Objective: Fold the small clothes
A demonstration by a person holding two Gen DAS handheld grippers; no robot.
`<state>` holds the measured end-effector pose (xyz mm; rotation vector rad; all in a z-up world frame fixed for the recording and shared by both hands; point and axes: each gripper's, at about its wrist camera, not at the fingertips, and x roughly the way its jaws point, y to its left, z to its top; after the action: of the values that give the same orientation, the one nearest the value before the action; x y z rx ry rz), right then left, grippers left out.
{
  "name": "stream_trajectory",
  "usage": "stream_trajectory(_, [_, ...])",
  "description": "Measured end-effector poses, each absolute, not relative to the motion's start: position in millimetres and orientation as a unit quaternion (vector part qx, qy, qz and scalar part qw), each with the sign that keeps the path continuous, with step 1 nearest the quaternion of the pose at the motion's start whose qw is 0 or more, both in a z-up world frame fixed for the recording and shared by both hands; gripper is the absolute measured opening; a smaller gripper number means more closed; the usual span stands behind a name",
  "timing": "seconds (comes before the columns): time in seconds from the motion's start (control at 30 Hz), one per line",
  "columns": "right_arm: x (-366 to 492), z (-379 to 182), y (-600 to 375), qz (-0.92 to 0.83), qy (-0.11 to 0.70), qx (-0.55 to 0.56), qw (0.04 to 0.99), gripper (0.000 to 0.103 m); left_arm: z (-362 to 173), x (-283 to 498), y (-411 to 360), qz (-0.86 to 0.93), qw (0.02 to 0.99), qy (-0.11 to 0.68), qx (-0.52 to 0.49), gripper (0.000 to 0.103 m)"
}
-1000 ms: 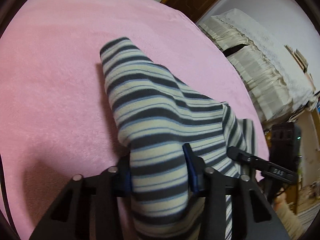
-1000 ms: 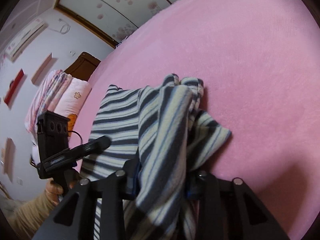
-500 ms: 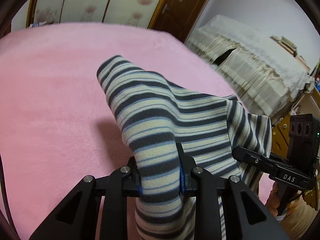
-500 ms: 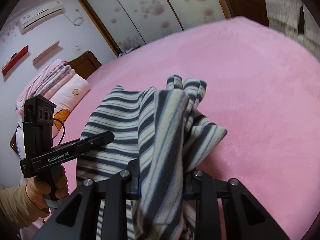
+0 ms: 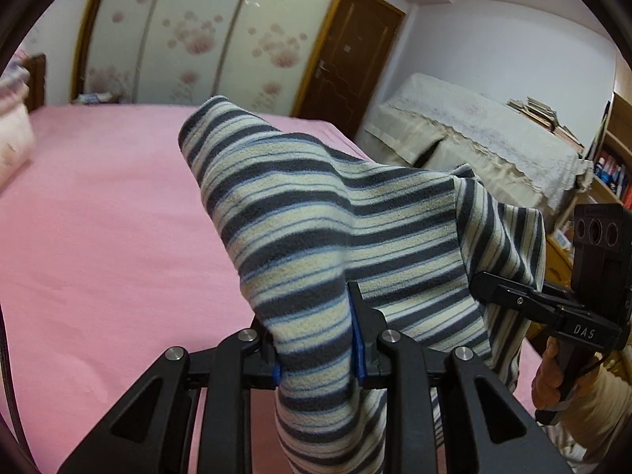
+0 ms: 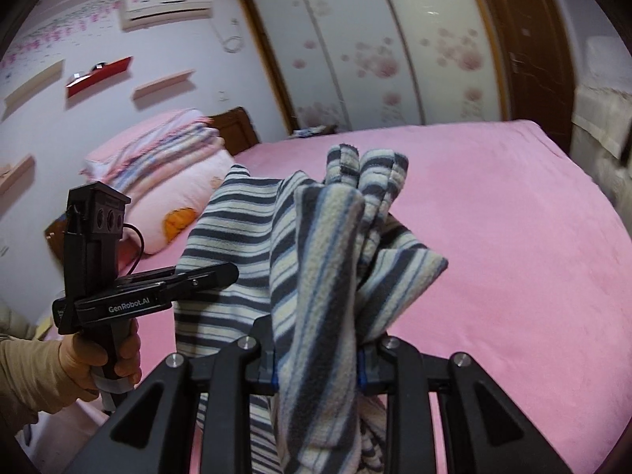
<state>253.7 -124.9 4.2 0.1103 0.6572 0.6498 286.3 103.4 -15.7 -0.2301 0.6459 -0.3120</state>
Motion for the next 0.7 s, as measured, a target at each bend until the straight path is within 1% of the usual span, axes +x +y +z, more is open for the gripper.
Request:
stream_trajectory(0.13, [266.8, 9.4, -65.0, 0.358, 0.313, 0.079, 0.876, 0.026, 3.8, 273.3, 170.0, -0.106, 0.937, 0.320, -0.089, 0.024])
stream_trajectory(0.3, [307.1, -16.6, 19.1, 0.399, 0.336, 0.130, 0.843, 0.026, -3.1, 293.7, 260.0, -0.050, 0.931, 0.356, -0.069, 0.024])
stream_trajectory(0.4, [343.3, -48.6, 64.5, 0.403, 0.354, 0.158, 0.829, 0.026, -24.1, 328.1, 308.1, -0.029, 0.922, 0.378, -0.074, 0.024])
stream_trajectory(0.47, [363.3, -69.4, 83.6, 0.398, 0.365, 0.173, 0.824, 0.026, -39.1, 354.7, 323.4, -0.024, 0.920, 0.385, -0.076, 0.024])
stream_trajectory(0.7, [464.3, -161.6, 117.1, 0.339, 0.410, 0.212, 0.819, 0.026, -131.1, 479.5, 340.4, -0.002, 0.905, 0.414, -0.097, 0.024])
